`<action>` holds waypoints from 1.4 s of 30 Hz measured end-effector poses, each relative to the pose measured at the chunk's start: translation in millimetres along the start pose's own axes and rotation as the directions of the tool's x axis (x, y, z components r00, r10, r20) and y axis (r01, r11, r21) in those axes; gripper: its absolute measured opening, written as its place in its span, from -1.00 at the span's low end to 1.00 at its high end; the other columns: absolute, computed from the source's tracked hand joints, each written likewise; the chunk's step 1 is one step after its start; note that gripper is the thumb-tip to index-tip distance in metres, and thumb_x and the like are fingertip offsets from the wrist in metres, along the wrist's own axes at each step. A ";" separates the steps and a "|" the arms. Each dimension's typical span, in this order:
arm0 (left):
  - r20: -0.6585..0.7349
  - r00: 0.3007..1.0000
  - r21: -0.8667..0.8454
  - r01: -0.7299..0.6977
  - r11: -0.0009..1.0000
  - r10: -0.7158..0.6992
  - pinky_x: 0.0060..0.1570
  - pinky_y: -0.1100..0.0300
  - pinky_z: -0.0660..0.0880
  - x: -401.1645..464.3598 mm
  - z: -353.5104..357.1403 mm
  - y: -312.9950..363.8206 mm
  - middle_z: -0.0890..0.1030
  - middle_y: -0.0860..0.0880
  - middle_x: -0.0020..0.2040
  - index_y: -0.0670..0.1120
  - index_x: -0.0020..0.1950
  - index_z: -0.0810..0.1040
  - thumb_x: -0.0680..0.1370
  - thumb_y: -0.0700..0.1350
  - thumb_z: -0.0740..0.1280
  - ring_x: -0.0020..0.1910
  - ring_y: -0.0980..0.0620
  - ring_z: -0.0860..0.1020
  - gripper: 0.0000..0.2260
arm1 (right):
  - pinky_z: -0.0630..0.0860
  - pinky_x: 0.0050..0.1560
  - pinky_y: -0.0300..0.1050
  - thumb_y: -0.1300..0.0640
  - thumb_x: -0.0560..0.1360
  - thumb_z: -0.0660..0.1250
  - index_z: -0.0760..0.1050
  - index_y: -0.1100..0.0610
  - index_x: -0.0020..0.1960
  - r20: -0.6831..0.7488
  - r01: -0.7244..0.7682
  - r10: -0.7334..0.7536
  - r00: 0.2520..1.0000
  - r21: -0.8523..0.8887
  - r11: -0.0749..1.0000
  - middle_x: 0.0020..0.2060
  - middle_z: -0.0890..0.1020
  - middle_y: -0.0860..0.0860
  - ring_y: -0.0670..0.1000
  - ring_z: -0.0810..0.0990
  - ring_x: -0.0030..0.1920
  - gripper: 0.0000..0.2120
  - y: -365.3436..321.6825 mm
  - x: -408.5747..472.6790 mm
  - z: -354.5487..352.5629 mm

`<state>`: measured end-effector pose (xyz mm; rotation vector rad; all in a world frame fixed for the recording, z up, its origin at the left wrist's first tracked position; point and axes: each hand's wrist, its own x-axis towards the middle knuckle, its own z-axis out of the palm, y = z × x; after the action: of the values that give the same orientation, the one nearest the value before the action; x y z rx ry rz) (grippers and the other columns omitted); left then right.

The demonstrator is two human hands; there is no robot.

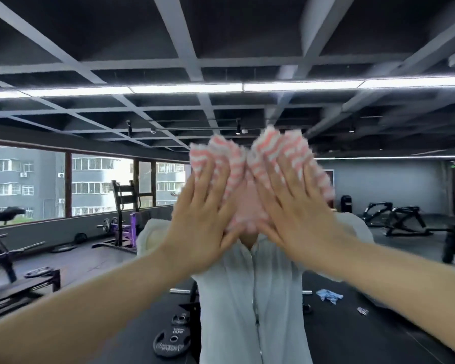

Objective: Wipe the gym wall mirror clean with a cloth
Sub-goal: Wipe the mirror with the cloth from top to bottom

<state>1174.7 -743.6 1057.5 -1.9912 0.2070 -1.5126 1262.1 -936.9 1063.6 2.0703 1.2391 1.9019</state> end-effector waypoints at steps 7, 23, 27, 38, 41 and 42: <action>0.118 0.975 -0.034 -0.183 0.983 0.186 0.42 -0.22 -0.07 -64.3 6.9 68.8 0.15 -0.23 0.48 -0.07 0.50 0.17 0.64 0.16 -0.17 0.52 -0.28 -0.17 -0.47 | -0.14 0.47 0.27 -0.21 0.52 0.01 0.11 0.21 0.51 0.163 0.052 -0.053 0.985 0.011 0.999 0.54 0.03 0.22 0.28 -0.09 0.52 -0.30 -27.0 -105.5 4.3; 0.075 0.955 -0.034 0.289 0.957 -0.286 0.44 -0.18 -0.18 185.2 -26.0 7.8 -0.08 -0.19 0.57 0.11 0.57 -0.06 0.48 0.29 -0.21 0.51 -0.31 -0.14 -0.33 | -0.35 0.46 0.14 -0.19 0.62 -0.21 -0.31 0.01 0.56 0.170 -0.399 0.401 0.900 -0.051 0.916 0.55 -0.25 0.10 0.15 -0.30 0.53 -0.40 134.4 71.1 -50.1; -0.078 0.992 -0.054 0.098 0.994 -0.102 0.41 -0.28 0.07 146.0 -9.9 31.3 0.19 -0.29 0.50 -0.06 0.53 0.21 0.57 0.16 -0.03 0.46 -0.41 0.10 -0.42 | -0.30 0.47 0.11 -0.24 0.56 -0.26 -0.10 0.17 0.57 0.051 -0.286 0.285 0.957 0.026 0.958 0.54 -0.08 0.23 0.24 -0.16 0.54 -0.28 120.1 18.6 -30.0; 0.076 0.988 -0.082 -0.127 0.989 0.133 0.45 -0.20 -0.11 3.7 13.6 155.0 0.12 -0.22 0.50 -0.10 0.53 0.07 0.57 0.15 0.04 0.49 -0.33 0.04 -0.40 | -0.09 0.46 0.31 -0.16 0.63 -0.16 -0.03 0.20 0.56 0.118 -0.038 0.046 0.992 -0.073 0.997 0.55 -0.18 0.19 0.27 -0.12 0.53 -0.38 69.9 -147.5 9.2; 0.057 0.993 -0.097 -0.098 0.990 0.103 0.43 -0.21 -0.04 14.9 12.9 153.7 0.14 -0.21 0.49 -0.07 0.53 0.09 0.57 0.14 0.02 0.45 -0.32 0.11 -0.43 | -0.06 0.46 0.30 -0.20 0.62 -0.16 0.00 0.19 0.55 0.111 -0.036 0.040 0.993 -0.041 0.999 0.55 -0.13 0.18 0.24 -0.13 0.54 -0.36 81.8 -142.0 2.4; 0.034 0.996 -0.105 -0.075 0.992 0.079 0.42 -0.21 -0.02 25.6 12.1 150.0 0.13 -0.21 0.49 -0.07 0.53 0.08 0.58 0.13 0.01 0.45 -0.32 0.11 -0.44 | -0.09 0.46 0.28 -0.20 0.62 -0.19 0.03 0.19 0.54 0.111 -0.046 0.050 0.993 -0.035 0.998 0.55 -0.05 0.19 0.26 -0.08 0.53 -0.36 89.7 -132.9 0.2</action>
<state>1230.0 -870.4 992.7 -2.0671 0.3485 -1.4405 1319.2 -1075.0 1005.4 2.1756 1.1369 1.7843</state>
